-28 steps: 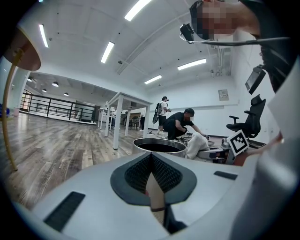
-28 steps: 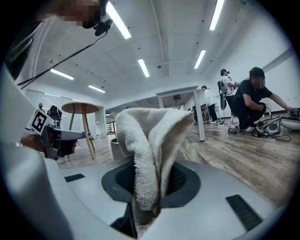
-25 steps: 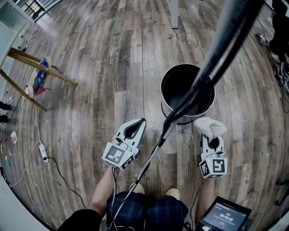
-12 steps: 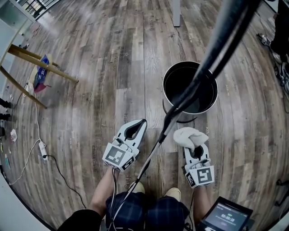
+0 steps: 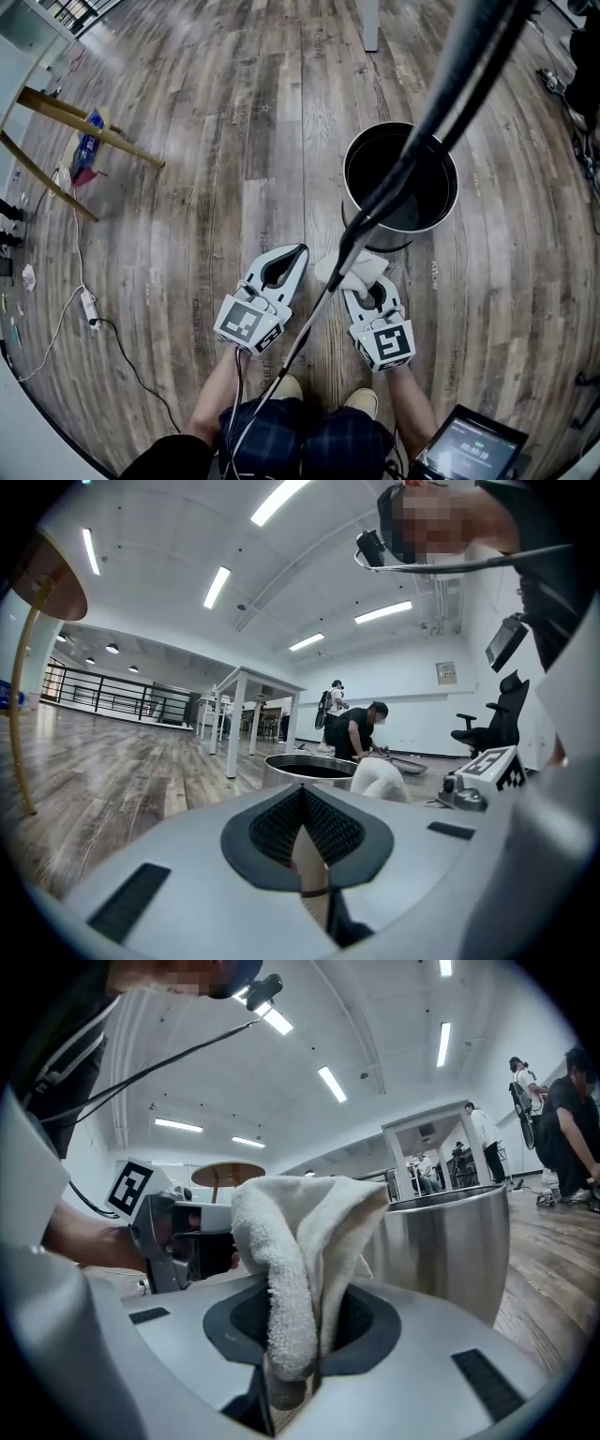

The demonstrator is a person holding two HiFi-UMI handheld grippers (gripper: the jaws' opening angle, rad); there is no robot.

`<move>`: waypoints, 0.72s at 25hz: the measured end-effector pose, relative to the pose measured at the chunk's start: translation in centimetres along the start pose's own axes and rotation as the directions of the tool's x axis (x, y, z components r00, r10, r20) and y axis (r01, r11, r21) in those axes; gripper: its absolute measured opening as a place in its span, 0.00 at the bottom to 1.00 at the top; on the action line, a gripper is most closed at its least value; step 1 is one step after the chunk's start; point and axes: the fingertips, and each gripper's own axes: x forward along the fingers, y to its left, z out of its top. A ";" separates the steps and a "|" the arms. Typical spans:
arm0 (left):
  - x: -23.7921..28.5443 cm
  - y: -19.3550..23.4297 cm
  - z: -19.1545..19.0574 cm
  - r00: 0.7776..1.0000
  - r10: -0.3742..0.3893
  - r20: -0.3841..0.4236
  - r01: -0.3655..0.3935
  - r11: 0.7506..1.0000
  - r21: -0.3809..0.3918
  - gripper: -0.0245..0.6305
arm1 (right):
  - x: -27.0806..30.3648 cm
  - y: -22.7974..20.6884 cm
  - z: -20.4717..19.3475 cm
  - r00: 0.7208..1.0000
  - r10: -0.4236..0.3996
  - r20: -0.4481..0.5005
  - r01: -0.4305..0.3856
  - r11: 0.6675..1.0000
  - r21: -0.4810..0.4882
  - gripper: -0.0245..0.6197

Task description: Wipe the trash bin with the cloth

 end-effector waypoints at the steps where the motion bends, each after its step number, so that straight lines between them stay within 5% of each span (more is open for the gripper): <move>1: -0.1 0.0 -0.1 1.000 -0.001 -0.001 0.001 1.000 0.001 0.03 | 0.5 0.0 -0.1 1.000 -0.001 -0.001 0.001 1.000 0.000 0.18; 18: -0.8 0.9 -0.6 1.000 0.018 -0.011 -0.018 1.000 0.002 0.03 | 5.3 -5.7 -3.4 0.988 -0.143 -0.058 0.144 0.990 0.014 0.18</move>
